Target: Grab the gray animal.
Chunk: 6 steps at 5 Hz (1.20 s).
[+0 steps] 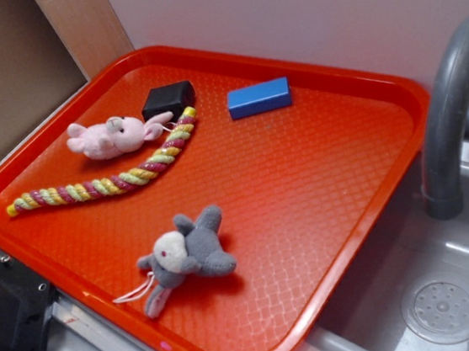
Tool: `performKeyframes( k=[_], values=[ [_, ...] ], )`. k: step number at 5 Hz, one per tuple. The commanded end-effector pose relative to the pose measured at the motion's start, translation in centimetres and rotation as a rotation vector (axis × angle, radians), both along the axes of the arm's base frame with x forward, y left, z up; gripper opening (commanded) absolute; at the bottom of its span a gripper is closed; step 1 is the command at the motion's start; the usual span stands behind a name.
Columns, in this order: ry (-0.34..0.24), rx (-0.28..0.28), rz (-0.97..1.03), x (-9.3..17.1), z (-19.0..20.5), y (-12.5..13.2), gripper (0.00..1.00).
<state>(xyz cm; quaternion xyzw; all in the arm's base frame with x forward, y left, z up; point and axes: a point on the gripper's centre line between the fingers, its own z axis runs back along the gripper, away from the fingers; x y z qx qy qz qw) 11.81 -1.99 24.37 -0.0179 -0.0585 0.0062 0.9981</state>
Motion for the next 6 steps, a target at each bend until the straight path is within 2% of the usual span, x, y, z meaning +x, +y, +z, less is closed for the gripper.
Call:
performKeyframes(
  k=[1,2,3,4,5,6],
  values=[
    [0.000,0.000,0.000,0.0,0.0,0.0,1.00],
    [-0.122,-0.089,-0.254,2.0,-0.1,-3.2,1.00],
    [-0.164,-0.104,-0.504,2.3,-0.6,-5.8,1.00],
    [-0.157,-0.068,-0.680,2.8,-2.3,-9.2,1.00],
    [-0.084,-0.039,-0.764,3.5,-5.8,-12.0,1.00],
    [0.001,-0.006,-0.814,3.2,-9.4,-13.4,1.00]
  ],
)
